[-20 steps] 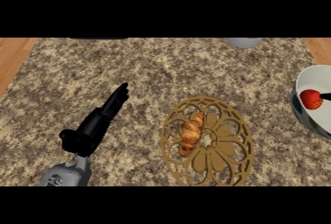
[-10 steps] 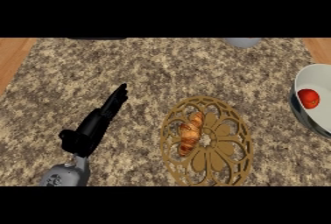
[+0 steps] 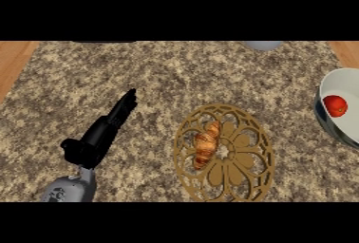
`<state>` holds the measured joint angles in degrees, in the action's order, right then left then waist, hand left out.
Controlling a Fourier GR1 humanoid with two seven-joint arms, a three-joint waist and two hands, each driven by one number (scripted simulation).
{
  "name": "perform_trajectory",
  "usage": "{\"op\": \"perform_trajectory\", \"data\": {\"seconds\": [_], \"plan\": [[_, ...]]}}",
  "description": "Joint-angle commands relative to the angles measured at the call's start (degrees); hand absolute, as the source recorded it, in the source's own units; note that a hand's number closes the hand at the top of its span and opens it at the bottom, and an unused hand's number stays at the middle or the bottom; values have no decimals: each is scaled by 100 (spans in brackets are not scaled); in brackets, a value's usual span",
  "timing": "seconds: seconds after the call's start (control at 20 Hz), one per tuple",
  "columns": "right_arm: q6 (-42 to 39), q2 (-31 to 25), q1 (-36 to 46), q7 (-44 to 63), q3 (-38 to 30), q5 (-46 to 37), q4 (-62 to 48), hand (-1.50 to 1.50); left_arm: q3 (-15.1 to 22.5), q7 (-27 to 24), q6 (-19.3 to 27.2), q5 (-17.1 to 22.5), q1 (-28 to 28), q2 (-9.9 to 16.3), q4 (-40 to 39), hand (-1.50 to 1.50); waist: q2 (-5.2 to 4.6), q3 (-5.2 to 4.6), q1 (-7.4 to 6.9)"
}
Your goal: Pick the tomato from the placemat and place it in the bowl
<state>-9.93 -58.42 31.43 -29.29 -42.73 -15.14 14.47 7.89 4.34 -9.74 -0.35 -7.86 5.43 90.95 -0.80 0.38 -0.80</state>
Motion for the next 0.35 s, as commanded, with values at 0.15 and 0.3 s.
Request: {"op": "perform_trajectory", "data": {"seconds": [0.15,0.3], "plan": [[-877,-644,-727,-569,-321,241,-459,-150,-50,12,9,44,-30,-29,62,0,-14,23,-4],[-1104,-604,-1048,-983,-444,354,-532,-150,137,49,99,-134,127,-101,136,0,4,30,34]]}}
